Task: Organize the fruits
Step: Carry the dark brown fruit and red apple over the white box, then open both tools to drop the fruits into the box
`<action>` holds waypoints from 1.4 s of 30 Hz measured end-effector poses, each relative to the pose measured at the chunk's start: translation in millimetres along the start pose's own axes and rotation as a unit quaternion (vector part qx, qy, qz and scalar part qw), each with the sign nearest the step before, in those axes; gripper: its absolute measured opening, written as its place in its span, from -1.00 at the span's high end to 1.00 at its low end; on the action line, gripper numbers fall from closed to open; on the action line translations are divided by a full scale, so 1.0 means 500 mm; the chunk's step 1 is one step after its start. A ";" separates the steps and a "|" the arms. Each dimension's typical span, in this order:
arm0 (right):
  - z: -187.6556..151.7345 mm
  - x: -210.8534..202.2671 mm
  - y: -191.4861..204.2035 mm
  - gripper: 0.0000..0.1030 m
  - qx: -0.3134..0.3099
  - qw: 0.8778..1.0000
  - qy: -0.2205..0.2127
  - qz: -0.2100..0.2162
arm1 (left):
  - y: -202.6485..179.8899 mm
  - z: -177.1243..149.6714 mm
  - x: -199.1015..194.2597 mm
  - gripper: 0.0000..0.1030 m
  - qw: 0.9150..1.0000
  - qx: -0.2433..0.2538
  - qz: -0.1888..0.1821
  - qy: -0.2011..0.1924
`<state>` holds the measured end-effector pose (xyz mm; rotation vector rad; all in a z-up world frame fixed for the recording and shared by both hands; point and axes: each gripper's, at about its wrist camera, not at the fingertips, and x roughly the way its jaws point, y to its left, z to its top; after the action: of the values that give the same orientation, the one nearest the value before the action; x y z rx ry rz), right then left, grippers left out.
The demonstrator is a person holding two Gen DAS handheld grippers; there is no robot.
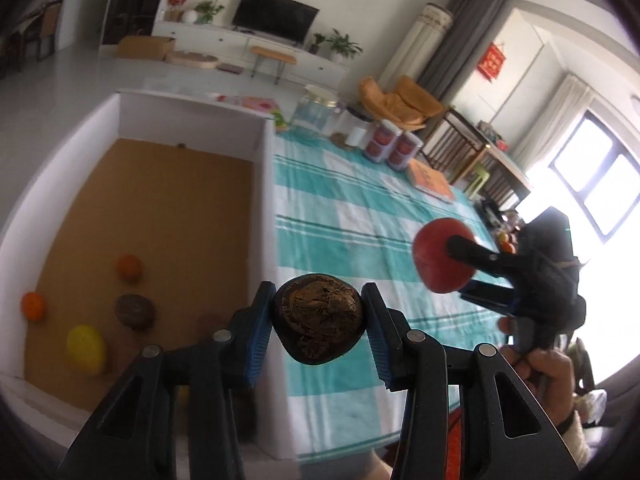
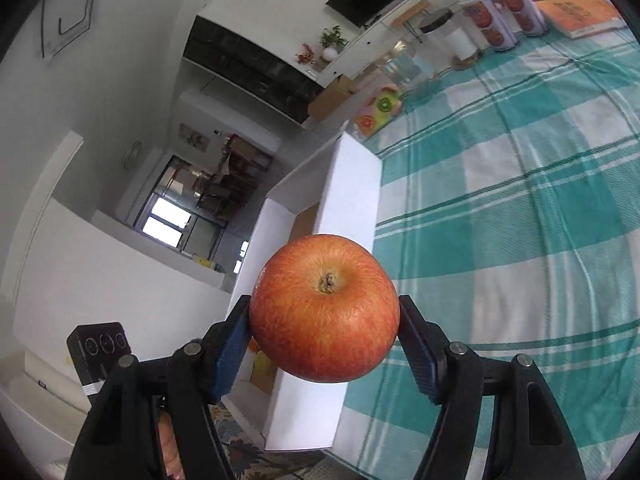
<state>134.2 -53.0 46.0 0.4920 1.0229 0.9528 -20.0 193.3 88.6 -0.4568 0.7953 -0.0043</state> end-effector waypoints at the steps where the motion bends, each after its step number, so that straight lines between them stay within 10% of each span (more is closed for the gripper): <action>1: 0.004 0.025 0.032 -0.35 -0.020 1.000 0.008 -0.004 | 0.034 0.002 0.004 0.12 1.000 -0.007 0.026 0.002; 6: -0.003 0.171 0.161 -0.36 -0.115 0.990 0.074 -0.039 | 0.152 -0.012 0.036 0.12 0.990 -0.016 0.137 0.020; 18: -0.100 0.444 0.243 -0.38 -0.289 0.914 0.168 -0.231 | 0.213 -0.030 0.089 -0.05 0.979 -0.015 0.192 0.066; 27: -0.065 0.332 0.279 -0.99 -0.268 0.934 0.088 -0.217 | 0.186 -0.045 0.015 -0.71 0.974 -0.002 0.224 -0.023; 38: -0.103 0.200 0.313 -0.99 -0.237 0.939 0.036 -0.245 | 0.109 -0.046 -0.064 -0.85 0.925 0.058 0.365 -0.084; 42: -0.130 0.175 0.322 -0.99 -0.228 0.939 0.034 -0.255 | 0.129 -0.049 -0.077 -0.85 0.944 0.015 0.325 -0.063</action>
<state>24.1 101.0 91.1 -0.1930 0.8908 0.7054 -74.6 248.6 74.6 -0.1459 0.7880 0.6205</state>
